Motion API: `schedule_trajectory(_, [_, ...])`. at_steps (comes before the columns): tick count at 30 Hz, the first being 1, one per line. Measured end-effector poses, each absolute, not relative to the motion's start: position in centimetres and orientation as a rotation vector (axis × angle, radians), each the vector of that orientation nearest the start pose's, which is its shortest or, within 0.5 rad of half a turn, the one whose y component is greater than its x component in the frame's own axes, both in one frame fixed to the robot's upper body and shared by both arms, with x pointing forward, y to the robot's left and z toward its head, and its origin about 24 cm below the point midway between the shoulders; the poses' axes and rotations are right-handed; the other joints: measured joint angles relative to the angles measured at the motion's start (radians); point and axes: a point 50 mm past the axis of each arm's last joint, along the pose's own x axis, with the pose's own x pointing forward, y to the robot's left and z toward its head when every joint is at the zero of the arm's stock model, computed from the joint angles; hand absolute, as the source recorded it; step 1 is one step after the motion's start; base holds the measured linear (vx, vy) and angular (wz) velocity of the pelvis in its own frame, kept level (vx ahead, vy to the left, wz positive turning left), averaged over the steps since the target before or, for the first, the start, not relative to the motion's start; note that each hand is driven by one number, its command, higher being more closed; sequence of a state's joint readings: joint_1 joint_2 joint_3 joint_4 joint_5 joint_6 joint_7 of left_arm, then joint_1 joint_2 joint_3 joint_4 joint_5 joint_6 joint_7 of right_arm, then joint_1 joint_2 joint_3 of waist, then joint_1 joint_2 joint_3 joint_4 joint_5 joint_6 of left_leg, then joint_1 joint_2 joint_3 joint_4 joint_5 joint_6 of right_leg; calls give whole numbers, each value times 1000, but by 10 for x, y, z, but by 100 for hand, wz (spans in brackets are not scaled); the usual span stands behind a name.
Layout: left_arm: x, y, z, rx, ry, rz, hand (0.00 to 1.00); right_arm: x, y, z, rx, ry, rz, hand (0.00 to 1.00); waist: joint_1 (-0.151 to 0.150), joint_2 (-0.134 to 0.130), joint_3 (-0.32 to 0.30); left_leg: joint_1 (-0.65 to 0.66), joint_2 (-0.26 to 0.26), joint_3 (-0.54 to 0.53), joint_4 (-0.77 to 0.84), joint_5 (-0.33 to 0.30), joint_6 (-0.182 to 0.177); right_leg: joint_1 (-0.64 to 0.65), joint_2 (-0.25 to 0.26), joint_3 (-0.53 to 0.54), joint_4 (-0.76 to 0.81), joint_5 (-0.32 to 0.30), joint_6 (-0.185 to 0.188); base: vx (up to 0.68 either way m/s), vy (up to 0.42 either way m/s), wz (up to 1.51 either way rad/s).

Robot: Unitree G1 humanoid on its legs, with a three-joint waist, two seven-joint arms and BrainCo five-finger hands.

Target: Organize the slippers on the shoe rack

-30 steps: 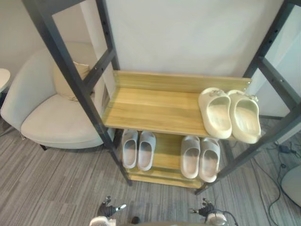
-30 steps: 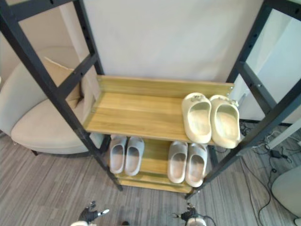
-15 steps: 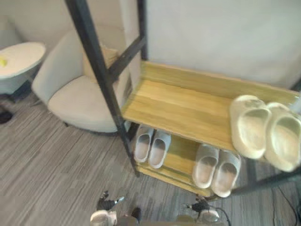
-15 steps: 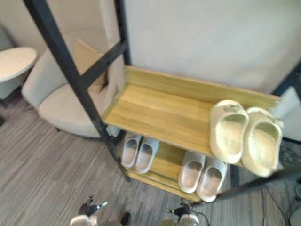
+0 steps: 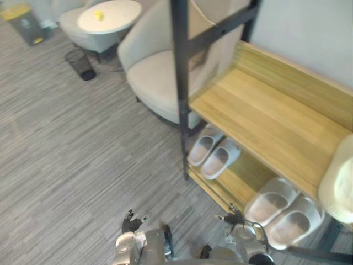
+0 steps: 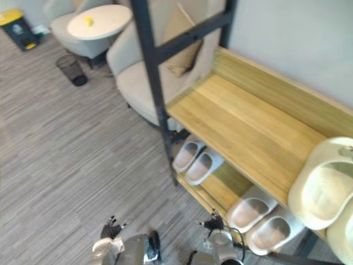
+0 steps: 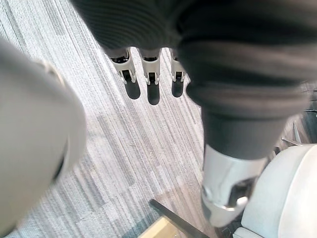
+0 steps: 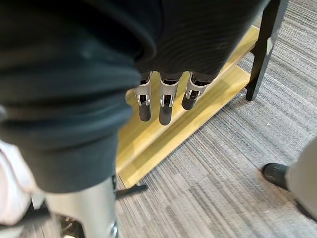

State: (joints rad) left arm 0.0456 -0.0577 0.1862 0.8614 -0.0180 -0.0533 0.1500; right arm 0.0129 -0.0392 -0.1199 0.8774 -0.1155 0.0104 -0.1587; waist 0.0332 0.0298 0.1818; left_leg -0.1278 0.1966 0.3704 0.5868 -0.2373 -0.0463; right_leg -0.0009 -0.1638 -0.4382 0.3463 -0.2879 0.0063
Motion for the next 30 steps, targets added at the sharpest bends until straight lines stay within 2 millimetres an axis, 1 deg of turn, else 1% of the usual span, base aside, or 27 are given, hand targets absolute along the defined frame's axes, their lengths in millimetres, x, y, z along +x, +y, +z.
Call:
schedule_trajectory(1, [146, 162, -141, -57, 890, 279, 0, 152, -198, -135, -153, 906, -264, 0, -16, 21, -14, 23, -34, -25, -116, -28, -37, -20, 4, 2, -2, 3, 33, -79, 172, 66])
schedule_trajectory(2, [148, 161, -140, -50, 890, 265, 0, 150, -197, -137, -140, 919, -271, 0, -27, 14, -15, 38, -58, -38, -176, -28, -38, -28, 1, 11, -13, 13, 41, -110, 226, 91])
schedule_trajectory(3, [151, 168, -140, 0, 891, 241, 0, 146, -190, -141, -126, 950, -257, 0, -30, -15, -11, 60, -106, -68, -287, -1, -19, -33, -10, 32, -47, 38, 59, -95, 167, 57])
schedule_trajectory(5, [148, 170, -141, 20, 903, 231, 0, 143, -186, -144, -117, 973, -250, 0, -29, -25, -14, 60, -119, -84, -304, 10, -10, -27, -12, 39, -68, 65, 59, -91, 188, 33])
schedule_trajectory(6, [143, 173, -143, 29, 920, 237, 0, 140, -186, -146, -118, 991, -249, 0, -28, -29, -17, 65, -125, -87, -304, 12, -7, -22, -12, 54, -81, 80, 60, -62, 170, 16])
schedule_trajectory(7, [136, 179, -146, 43, 939, 246, 0, 142, -185, -146, -119, 991, -245, 0, -25, -34, -18, 72, -136, -91, -312, 17, 2, -13, -19, 72, -78, 88, 65, -27, 110, 12])
schedule_trajectory(8, [136, 181, -146, 49, 942, 249, 0, 143, -185, -146, -119, 990, -243, 0, -24, -37, -18, 79, -144, -95, -322, 22, 10, -13, -27, 74, -68, 88, 65, -38, 112, 18])
schedule_trajectory(9, [135, 183, -146, 53, 946, 251, 0, 143, -186, -146, -121, 990, -243, 0, -24, -39, -17, 90, -156, -107, -340, 31, 23, -15, -38, 73, -43, 88, 66, -49, 86, 34])
schedule_trajectory(11, [132, 181, -147, 49, 953, 251, 0, 139, -186, -148, -111, 1010, -254, 0, -26, -43, -16, 131, -194, -162, -400, 63, 46, -42, -83, 83, 98, 87, 67, -52, 74, 56])
schedule_trajectory(12, [132, 181, -147, 48, 953, 251, 0, 138, -187, -148, -109, 1010, -257, 0, -27, -43, -16, 134, -197, -171, -409, 63, 47, -49, -87, 89, 121, 87, 66, -41, 45, 71])
schedule_trajectory(13, [132, 181, -147, 45, 955, 252, 0, 138, -188, -148, -104, 1008, -267, 0, -33, -46, -16, 141, -207, -211, -433, 66, 65, -102, -94, 137, 212, 71, 45, -38, -10, 92])
schedule_trajectory(14, [134, 182, -147, 41, 948, 261, 0, 135, -188, -149, -97, 1017, -275, 0, -40, -50, -16, 145, -212, -275, -454, 67, 80, -142, -43, 241, 224, 28, 47, -31, -42, 107])
schedule_trajectory(15, [134, 184, -146, 34, 948, 274, 0, 133, -187, -150, -94, 1021, -275, 0, -36, -56, -16, 148, -212, -303, -464, 68, 82, -164, -15, 282, 223, 18, 48, -9, -95, 106])
schedule_trajectory(17, [136, 187, -146, 29, 945, 291, 0, 134, -183, -150, -77, 1012, -273, 0, -35, -73, -9, 154, -215, -397, -479, 68, 80, -227, 64, 381, 178, 20, 51, 28, -132, 114])
schedule_trajectory(18, [136, 187, -146, 28, 947, 290, 0, 135, -182, -150, -75, 1008, -272, 0, -36, -76, -9, 148, -220, -426, -478, 69, 75, -231, 76, 411, 152, 22, 53, 45, -181, 141])
schedule_trajectory(19, [134, 186, -147, 25, 954, 289, 0, 135, -182, -150, -74, 1007, -273, 0, -41, -90, -14, 148, -242, -481, -476, 67, 68, -225, 75, 447, 100, 22, 54, 100, -242, 179])
schedule_trajectory(20, [133, 184, -148, 1, 957, 304, 0, 132, -183, -151, -62, 1015, -287, 0, -49, -109, -21, 152, -269, -561, -467, 71, 54, -218, 50, 412, 117, 9, 38, 200, -299, 187])
schedule_trajectory(21, [135, 177, -148, -35, 950, 313, 0, 129, -189, -151, -64, 1020, -307, 0, -37, -92, -31, 145, -261, -582, -455, 73, 26, -213, 46, 373, 118, -11, 31, 237, -253, 139])
schedule_trajectory(22, [137, 177, -146, -45, 937, 325, 0, 131, -190, -150, -68, 1017, -309, 0, -28, -78, -29, 135, -249, -586, -440, 70, 20, -207, 51, 357, 118, -20, 29, 324, -269, 86])
schedule_trajectory(23, [133, 177, -146, -70, 930, 351, 0, 138, -186, -147, -72, 991, -291, 0, -25, -46, -25, 95, -217, -607, -358, 29, -38, -170, 73, 305, 101, -26, 14, 216, -172, 59])
schedule_trajectory(24, [132, 177, -146, -75, 930, 355, 0, 140, -185, -146, -75, 984, -284, 0, -28, -40, -24, 86, -207, -607, -328, 12, -49, -159, 79, 294, 94, -22, 7, 290, -197, 69])
schedule_trajectory(25, [132, 177, -146, -89, 929, 370, 0, 143, -182, -145, -90, 975, -262, 0, -32, -30, -21, 42, -189, -588, -224, -26, -76, -126, 99, 268, 73, -23, 1, 266, -117, 47])
schedule_trajectory(26, [135, 178, -144, -99, 914, 381, 0, 144, -178, -145, -93, 970, -245, 0, -28, -22, -18, -20, -168, -545, -77, -50, -105, -84, 120, 247, 45, -26, -14, 405, -153, 50])
schedule_trajectory(27, [143, 181, -140, -114, 879, 398, 0, 146, -171, -145, -91, 967, -221, 0, -17, -26, -3, -102, -123, -441, 142, -47, -112, -17, 141, 228, 11, -31, -34, 346, -102, 30])
schedule_trajectory(28, [144, 182, -139, -119, 870, 404, 0, 146, -168, -145, -89, 967, -214, 0, -14, -29, -1, -121, -106, -402, 191, -50, -104, -1, 143, 224, 2, -35, -40, 407, -57, 24])
schedule_trajectory(29, [151, 184, -134, -116, 839, 404, 0, 149, -161, -144, -81, 959, -199, 0, -1, -41, 9, -173, -49, -271, 278, -77, -55, 66, 142, 214, -34, -41, -50, 337, -19, 15])
schedule_trajectory(30, [152, 184, -134, -117, 834, 403, 0, 149, -161, -144, -80, 959, -198, 0, 0, -43, 10, -180, -44, -255, 278, -81, -45, 77, 140, 210, -42, -41, -49, 402, 13, 25])
